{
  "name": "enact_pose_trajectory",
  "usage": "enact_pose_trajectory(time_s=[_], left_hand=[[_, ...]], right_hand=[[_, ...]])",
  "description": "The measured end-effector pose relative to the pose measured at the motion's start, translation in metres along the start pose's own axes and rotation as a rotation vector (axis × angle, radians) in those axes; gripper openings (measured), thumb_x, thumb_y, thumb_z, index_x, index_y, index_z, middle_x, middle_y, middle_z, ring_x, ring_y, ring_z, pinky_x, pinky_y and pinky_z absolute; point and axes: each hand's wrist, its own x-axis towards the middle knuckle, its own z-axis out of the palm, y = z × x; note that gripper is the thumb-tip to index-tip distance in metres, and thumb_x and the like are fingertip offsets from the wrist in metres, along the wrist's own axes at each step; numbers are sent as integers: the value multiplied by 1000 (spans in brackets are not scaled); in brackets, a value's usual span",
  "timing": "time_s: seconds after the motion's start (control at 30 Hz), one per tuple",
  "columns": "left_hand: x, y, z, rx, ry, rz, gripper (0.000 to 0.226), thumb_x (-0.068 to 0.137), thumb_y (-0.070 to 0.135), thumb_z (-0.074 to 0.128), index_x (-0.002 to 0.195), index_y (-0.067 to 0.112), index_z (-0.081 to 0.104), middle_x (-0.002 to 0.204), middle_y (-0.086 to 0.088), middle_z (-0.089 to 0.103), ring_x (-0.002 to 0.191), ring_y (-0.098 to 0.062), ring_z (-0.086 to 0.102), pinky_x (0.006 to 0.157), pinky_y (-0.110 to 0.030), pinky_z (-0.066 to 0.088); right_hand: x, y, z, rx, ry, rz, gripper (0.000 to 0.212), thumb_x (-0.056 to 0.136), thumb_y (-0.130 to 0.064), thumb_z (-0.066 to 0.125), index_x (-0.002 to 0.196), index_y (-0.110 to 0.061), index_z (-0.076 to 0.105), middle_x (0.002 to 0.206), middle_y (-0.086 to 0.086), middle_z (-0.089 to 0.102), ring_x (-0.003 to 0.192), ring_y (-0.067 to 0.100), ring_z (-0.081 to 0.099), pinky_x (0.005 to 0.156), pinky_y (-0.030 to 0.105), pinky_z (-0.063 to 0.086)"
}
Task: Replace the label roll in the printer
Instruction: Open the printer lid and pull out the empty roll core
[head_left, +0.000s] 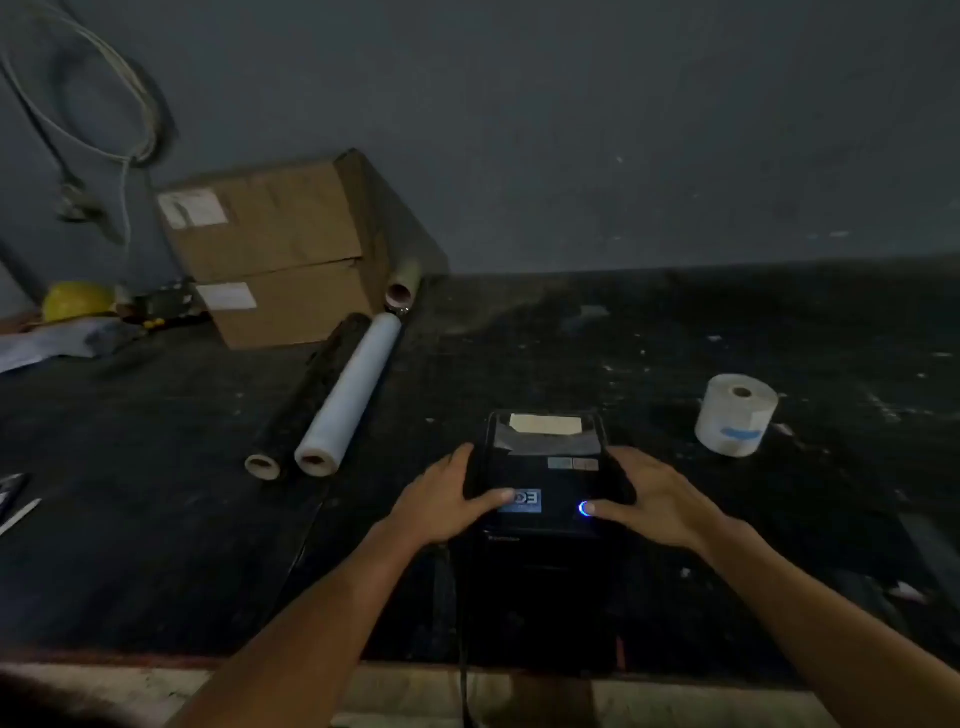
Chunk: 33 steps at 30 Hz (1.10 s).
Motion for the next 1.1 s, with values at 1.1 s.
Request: enact_pose_trajectory(time_s=[1.1], left_hand=[[-188, -77, 198, -364, -406, -283, 129, 56, 80, 61, 143, 38, -24, 150, 0, 40, 132, -17, 45, 113, -41, 35]], right_hand=[[-139, 58, 197, 131, -631, 257, 123, 66, -57, 72, 143, -30, -20, 153, 14, 27, 131, 29, 42, 110, 46, 33]])
